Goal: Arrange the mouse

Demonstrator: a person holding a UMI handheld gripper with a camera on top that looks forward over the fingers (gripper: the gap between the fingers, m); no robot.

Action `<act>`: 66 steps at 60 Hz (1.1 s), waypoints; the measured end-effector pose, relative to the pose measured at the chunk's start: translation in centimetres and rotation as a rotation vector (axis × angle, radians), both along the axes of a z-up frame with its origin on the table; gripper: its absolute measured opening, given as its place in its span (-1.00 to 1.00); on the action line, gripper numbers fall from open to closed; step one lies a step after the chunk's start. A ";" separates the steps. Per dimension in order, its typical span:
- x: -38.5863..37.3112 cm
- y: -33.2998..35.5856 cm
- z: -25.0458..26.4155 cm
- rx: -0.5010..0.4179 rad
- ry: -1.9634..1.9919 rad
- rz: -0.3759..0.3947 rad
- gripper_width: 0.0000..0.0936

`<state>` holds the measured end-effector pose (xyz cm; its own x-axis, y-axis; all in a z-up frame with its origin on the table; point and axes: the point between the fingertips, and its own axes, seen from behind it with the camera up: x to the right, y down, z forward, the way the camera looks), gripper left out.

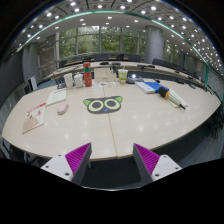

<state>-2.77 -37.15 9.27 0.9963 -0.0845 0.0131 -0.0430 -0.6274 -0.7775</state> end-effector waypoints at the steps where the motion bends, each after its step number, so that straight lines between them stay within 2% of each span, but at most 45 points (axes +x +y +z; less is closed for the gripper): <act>1: -1.1 0.5 -0.7 -0.004 0.011 0.004 0.80; 11: -12.5 6.7 -5.7 -0.014 0.087 0.058 0.80; 22: -22.5 16.7 -7.7 0.036 0.081 0.131 0.78; 34: -28.0 27.3 -9.0 0.071 0.048 0.160 0.77; 41: -28.8 31.3 -10.3 0.057 0.018 0.150 0.72; 46: -29.0 33.3 -10.5 0.056 -0.007 0.152 0.49; 50: -28.4 33.9 -10.5 0.053 -0.017 0.133 0.01; 66: -28.5 34.0 -10.5 0.015 -0.036 0.148 -0.27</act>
<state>-31.22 -3.16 -1.21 0.9968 0.0624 0.0494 0.0773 -0.6129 -0.7864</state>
